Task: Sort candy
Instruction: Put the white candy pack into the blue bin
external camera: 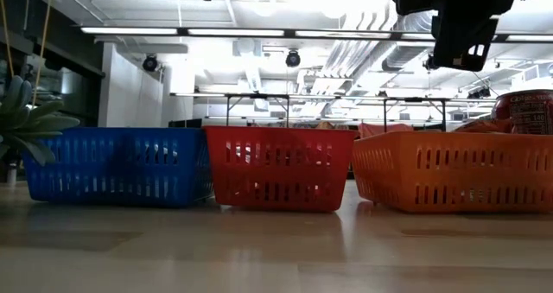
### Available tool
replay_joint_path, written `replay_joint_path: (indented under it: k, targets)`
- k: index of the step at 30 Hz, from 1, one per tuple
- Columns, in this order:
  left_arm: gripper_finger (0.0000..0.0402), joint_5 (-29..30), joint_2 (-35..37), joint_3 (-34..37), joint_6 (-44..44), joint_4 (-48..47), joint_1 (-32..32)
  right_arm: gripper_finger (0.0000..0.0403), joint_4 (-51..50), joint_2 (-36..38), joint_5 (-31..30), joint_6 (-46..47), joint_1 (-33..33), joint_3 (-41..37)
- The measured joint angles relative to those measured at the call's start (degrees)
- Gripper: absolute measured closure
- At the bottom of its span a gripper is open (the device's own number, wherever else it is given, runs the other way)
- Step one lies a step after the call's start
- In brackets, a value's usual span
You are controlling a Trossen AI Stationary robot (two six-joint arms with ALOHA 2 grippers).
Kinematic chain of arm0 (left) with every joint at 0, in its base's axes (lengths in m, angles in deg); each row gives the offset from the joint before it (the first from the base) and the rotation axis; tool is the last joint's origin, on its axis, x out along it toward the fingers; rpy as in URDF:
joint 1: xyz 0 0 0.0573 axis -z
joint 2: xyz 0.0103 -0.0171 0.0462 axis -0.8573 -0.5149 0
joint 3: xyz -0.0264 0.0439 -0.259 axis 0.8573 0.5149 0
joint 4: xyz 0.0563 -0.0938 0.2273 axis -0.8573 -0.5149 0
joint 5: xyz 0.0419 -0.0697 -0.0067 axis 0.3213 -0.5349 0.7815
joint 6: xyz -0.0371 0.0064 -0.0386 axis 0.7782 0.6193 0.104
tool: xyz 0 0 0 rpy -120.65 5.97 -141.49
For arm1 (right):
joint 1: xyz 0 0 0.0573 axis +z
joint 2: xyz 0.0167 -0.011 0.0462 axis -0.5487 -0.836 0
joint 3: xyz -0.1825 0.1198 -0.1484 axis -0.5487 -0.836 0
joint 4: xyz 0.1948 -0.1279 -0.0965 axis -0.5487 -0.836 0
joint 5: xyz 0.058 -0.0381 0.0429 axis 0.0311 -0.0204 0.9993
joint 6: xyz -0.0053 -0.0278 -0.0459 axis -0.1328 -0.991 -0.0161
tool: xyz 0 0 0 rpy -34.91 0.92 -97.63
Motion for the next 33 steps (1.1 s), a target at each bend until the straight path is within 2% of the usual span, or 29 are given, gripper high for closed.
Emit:
replay_joint_path:
  k: [3, 7, 13, 17, 21, 28, 31, 33]
  targets:
    - [0.0154, 3.2, 0.0, 0.0, -1.4, -0.1, 1.1, 0.0366, -1.3, 0.0, -2.5, 0.1, 0.0, 0.0]
    - [0.0154, 6.6, 0.0, 0.0, -1.5, -0.7, 0.2, 0.0299, -2.6, 0.3, -8.3, 0.3, -0.8, 0.0]
    - [0.0154, 5.6, 0.5, -1.1, -1.6, -6.3, -5.3, 0.0189, -4.2, 0.7, -19.1, -0.1, -4.4, 2.0]
    - [0.0154, -0.9, 0.5, -3.9, -3.4, -15.4, -13.3, 0.0143, -6.0, 0.8, -26.5, -1.9, -10.8, 6.3]
    - [0.0154, -11.6, 0.2, -4.3, -7.5, -16.7, -23.3, 0.0131, -6.8, 0.4, -31.5, -2.6, -22.2, 10.9]
    - [0.0154, -28.8, -2.1, -4.3, -9.0, -14.4, -41.7, 0.013, -12.7, -2.6, -33.0, 2.6, -44.3, 16.2]
    - [0.0154, -35.2, -5.0, -4.3, -6.6, -11.8, -47.0, 0.013, -15.4, -4.5, -32.9, 5.7, -51.8, 15.9]
    - [0.0154, -36.6, -7.7, -4.3, -5.3, -10.9, -49.0, 0.013, -18.3, -6.6, -32.9, 7.3, -56.3, 15.5]
